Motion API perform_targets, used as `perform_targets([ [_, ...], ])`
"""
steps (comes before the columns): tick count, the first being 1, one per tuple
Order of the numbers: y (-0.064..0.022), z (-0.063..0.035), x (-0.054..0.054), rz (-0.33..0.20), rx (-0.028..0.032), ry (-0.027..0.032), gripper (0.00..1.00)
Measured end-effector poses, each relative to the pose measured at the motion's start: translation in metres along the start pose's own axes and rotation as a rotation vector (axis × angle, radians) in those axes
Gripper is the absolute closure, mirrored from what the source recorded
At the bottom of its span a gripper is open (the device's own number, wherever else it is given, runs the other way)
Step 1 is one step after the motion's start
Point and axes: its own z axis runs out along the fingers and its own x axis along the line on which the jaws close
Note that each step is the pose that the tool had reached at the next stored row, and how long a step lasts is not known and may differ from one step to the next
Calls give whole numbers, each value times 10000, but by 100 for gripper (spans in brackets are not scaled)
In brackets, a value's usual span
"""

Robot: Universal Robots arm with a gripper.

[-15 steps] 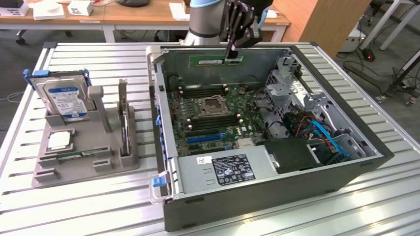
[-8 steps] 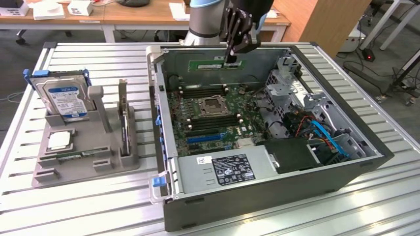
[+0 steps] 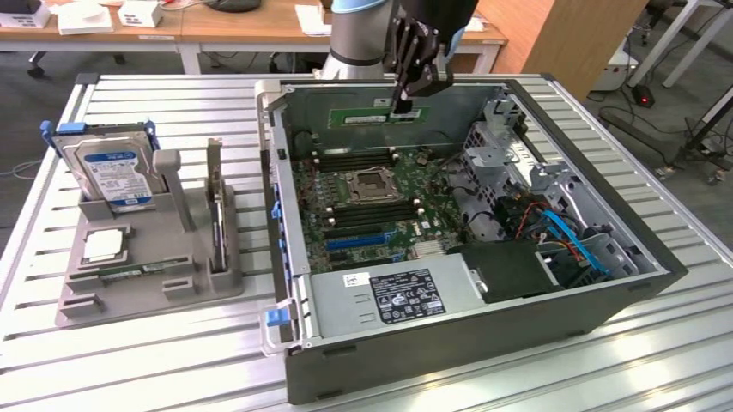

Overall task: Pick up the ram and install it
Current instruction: 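Pick up the ram and move it above insertion slot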

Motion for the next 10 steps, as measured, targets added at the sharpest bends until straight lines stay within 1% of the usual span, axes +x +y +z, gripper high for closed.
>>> perform_targets([
  [2, -19, 0, 1, 2, 1, -2, 89],
  [6, -97, -6, 3, -1, 0, -1, 89],
  [10, -105, -6, 3, 0, 0, -1, 89],
])
